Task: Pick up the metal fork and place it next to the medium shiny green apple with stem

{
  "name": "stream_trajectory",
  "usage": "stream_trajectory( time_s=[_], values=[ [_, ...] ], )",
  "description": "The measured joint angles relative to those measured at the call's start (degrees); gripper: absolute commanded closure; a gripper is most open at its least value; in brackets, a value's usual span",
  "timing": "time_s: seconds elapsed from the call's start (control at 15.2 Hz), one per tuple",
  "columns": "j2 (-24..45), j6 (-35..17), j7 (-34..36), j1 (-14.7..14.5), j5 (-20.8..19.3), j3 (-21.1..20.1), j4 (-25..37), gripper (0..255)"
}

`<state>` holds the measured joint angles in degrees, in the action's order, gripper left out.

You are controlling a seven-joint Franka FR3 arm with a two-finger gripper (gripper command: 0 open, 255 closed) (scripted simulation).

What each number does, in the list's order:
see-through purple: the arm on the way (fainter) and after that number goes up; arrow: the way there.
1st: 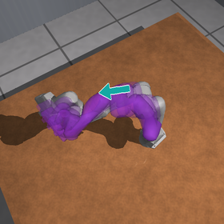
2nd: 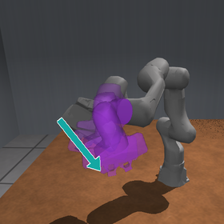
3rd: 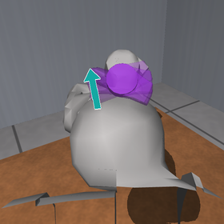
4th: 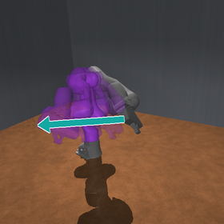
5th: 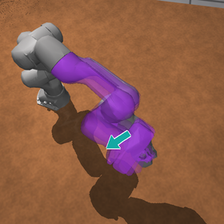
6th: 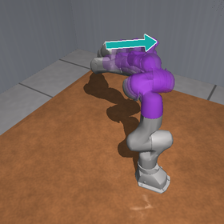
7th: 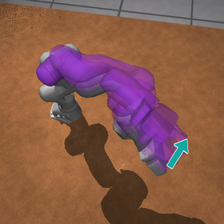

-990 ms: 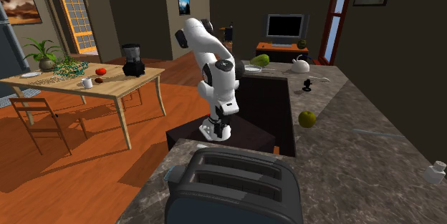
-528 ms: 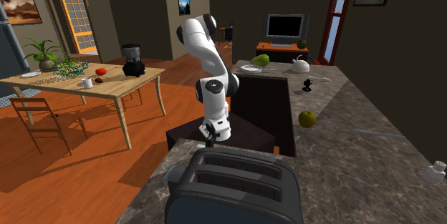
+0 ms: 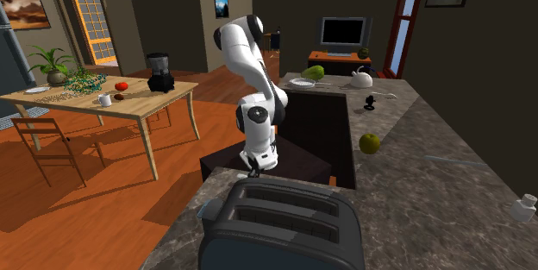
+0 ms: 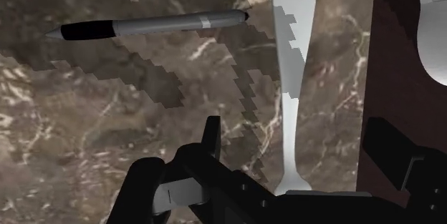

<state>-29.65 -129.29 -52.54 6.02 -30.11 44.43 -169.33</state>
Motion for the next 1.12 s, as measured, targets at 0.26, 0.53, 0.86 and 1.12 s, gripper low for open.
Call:
stream_trajectory(
  time_s=[0.26, 0.53, 0.86, 1.12],
  values=[
    [0.31, -0.47, -0.04, 0.01, -0.13, 0.19, -0.15, 0],
    [0.32, -0.48, -0.05, 0.00, -0.12, 0.20, -0.16, 255],
    [0.20, -0.40, -0.06, 0.02, -0.13, 0.14, -0.11, 255],
    [-0.34, 0.21, 0.00, 0.19, -0.10, -0.11, -0.03, 255]
  ],
)
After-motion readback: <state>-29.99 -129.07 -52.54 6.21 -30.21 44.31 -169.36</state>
